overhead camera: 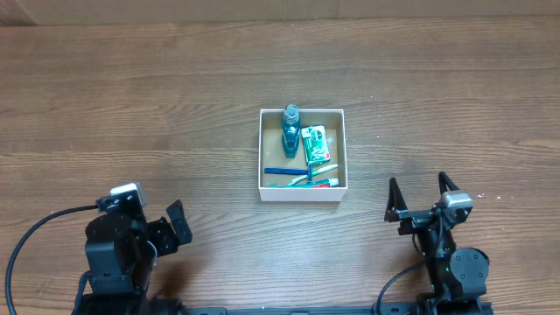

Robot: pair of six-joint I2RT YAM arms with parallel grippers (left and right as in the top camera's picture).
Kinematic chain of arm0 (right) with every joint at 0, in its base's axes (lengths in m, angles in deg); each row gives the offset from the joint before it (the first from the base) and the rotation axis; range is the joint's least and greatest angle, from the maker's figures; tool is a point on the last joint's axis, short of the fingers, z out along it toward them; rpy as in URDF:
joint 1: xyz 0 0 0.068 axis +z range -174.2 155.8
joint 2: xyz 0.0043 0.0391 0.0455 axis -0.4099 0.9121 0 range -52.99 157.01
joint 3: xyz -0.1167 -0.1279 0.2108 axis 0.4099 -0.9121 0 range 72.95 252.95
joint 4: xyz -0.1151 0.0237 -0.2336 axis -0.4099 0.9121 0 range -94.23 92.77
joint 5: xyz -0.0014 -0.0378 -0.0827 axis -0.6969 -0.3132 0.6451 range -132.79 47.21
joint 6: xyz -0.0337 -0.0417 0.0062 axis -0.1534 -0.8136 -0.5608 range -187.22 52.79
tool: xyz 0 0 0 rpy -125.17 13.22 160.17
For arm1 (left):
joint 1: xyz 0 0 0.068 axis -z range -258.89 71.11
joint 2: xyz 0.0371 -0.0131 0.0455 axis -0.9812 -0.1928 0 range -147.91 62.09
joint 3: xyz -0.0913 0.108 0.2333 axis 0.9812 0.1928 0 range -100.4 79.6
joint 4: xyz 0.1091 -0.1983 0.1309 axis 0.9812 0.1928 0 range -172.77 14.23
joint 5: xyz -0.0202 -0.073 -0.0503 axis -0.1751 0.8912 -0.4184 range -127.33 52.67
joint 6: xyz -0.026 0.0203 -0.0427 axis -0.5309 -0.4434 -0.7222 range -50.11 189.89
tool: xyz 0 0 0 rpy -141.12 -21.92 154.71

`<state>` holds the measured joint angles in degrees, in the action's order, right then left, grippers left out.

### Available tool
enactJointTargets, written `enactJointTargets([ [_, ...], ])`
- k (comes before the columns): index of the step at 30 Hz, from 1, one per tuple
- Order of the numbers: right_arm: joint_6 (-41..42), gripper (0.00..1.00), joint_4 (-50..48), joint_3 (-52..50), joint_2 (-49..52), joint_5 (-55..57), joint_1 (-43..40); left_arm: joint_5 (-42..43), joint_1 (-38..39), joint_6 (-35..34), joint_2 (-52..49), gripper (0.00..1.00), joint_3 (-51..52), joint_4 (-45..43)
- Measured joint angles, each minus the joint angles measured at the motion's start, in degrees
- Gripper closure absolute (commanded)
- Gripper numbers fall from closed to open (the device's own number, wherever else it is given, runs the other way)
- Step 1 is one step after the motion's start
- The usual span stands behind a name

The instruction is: Pack container

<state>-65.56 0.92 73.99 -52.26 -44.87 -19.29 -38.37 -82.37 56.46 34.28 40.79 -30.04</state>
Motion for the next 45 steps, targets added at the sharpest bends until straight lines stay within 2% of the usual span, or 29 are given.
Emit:
enactJointTargets([
  [21, -0.85, 0.0, -0.02, 0.0, 0.0, 0.0, 0.0, -0.96, 0.0, 0.37, 0.15, 0.0, 0.0, 1.81],
  [25, -0.87, 0.0, -0.07, 0.0, 0.0, 0.02, 0.0, -1.38, 0.0, 0.52, 6.12, 0.0, 3.17, 1.27],
  [27, -0.87, 0.0, 0.0, 0.0, -0.02, 0.02, 0.0, -1.38, 0.0, 0.83, 13.31, 0.0, 10.19, -6.25],
  [28, -0.87, 0.0, 0.0, 0.0, -0.02, 0.0, 0.0, -1.38, 0.0, 1.11, 15.06, 0.0, 11.85, -7.17],
  [30, -0.87, 0.0, 0.02, 0.0, -0.02, 0.0, 0.02, -1.33, 0.0, 2.73, 21.18, 0.0, 19.34, -18.51],
  [31, -0.92, 0.0, 0.0, 0.0, -0.02, -0.02, 0.0, -1.33, 0.0, 3.34, 22.88, 0.0, 21.18, -21.09],
  [38, -1.03, 0.0, 0.04, 0.0, -0.04, 0.02, 0.02, -1.11, 0.09, 8.76, 26.97, 0.0, 33.29, -48.24],
  [41, -1.03, 0.0, 0.0, 0.0, -0.04, 0.0, 0.02, -1.07, 0.13, 8.94, 27.08, 0.0, 37.2, -53.37],
  [45, -1.03, 0.0, -0.04, 0.0, -0.04, 0.0, 0.02, -1.07, 0.42, 8.94, 27.06, 0.0, 38.34, -50.95],
])
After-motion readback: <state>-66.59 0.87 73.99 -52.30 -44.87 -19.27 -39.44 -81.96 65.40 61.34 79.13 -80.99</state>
